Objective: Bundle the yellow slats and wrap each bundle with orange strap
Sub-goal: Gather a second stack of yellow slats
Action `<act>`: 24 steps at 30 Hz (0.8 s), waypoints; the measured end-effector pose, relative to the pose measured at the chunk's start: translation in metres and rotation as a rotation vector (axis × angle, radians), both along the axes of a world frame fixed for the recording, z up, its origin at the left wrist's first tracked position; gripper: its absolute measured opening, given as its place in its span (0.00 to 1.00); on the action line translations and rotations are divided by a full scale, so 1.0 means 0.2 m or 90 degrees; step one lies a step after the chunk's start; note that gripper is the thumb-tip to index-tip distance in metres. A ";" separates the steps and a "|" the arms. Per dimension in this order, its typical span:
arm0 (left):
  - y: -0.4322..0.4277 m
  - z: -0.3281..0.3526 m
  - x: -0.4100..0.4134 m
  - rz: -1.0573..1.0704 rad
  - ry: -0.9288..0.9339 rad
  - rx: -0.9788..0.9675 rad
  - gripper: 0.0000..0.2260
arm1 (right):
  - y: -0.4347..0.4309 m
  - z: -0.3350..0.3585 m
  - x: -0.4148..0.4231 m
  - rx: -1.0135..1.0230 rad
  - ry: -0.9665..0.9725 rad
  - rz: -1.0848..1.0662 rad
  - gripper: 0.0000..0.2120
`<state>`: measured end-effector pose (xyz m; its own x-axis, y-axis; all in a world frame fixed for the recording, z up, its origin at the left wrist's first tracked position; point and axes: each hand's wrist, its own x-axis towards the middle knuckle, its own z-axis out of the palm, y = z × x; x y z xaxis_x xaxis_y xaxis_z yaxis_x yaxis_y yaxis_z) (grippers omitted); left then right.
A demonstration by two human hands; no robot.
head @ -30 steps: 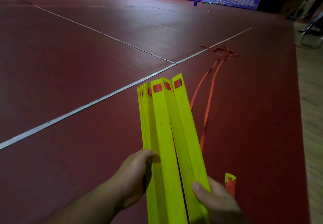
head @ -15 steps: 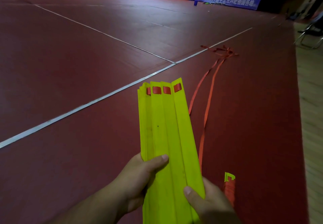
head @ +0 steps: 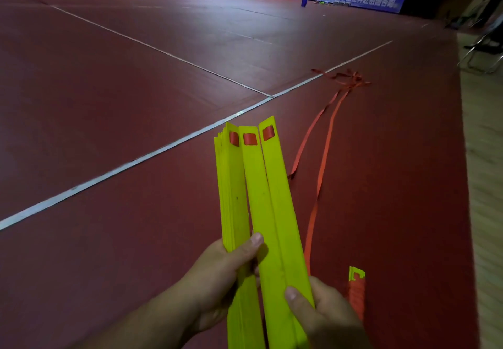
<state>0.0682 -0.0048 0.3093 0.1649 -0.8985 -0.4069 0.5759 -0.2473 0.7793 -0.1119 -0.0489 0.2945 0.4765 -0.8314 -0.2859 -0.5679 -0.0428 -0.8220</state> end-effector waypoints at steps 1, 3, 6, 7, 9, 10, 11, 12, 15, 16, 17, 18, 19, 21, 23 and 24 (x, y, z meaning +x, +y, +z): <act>0.00 0.00 0.00 0.000 -0.004 0.009 0.17 | 0.01 0.00 0.00 0.004 -0.011 0.006 0.08; 0.00 0.00 0.01 -0.015 -0.006 0.021 0.18 | 0.01 0.00 0.00 -0.004 -0.020 0.008 0.07; 0.01 0.02 0.01 -0.038 -0.001 0.027 0.17 | 0.02 0.01 0.00 -0.034 -0.009 -0.002 0.10; 0.01 0.02 0.01 -0.041 0.001 0.024 0.18 | 0.02 0.02 0.01 -0.038 -0.001 -0.002 0.11; 0.01 0.03 0.01 -0.035 -0.004 0.019 0.22 | 0.03 0.02 0.02 -0.049 0.006 -0.008 0.11; 0.00 0.02 0.00 -0.028 -0.013 0.020 0.23 | 0.04 0.01 0.03 -0.067 0.001 -0.009 0.10; 0.00 0.02 0.00 -0.018 -0.023 0.026 0.24 | 0.05 0.01 0.03 -0.086 -0.009 -0.008 0.10; 0.00 0.01 0.00 -0.006 -0.030 0.030 0.25 | 0.06 0.00 0.04 -0.098 -0.029 -0.002 0.12; 0.00 -0.01 -0.01 0.007 -0.034 0.032 0.27 | 0.08 0.01 0.04 0.005 -0.109 0.039 0.16; 0.00 -0.01 -0.01 0.006 -0.031 0.024 0.27 | 0.09 0.01 0.03 0.034 -0.116 0.061 0.16; 0.01 -0.01 -0.01 0.000 -0.024 0.014 0.26 | 0.09 0.01 0.03 0.043 -0.109 0.079 0.16; 0.01 -0.01 -0.01 -0.006 -0.018 0.007 0.22 | 0.09 0.01 0.04 0.045 -0.103 0.088 0.15; 0.02 -0.01 -0.02 -0.012 -0.013 0.004 0.18 | 0.10 0.01 0.04 0.044 -0.107 0.084 0.14; 0.02 0.00 -0.02 -0.006 -0.013 0.008 0.15 | 0.11 0.01 0.07 0.055 -0.138 0.023 0.14; 0.01 0.00 -0.01 0.028 -0.031 0.018 0.14 | 0.11 0.01 0.10 0.074 -0.175 -0.087 0.15; 0.00 0.00 -0.01 0.048 -0.038 0.021 0.15 | 0.12 0.01 0.12 0.064 -0.181 -0.135 0.15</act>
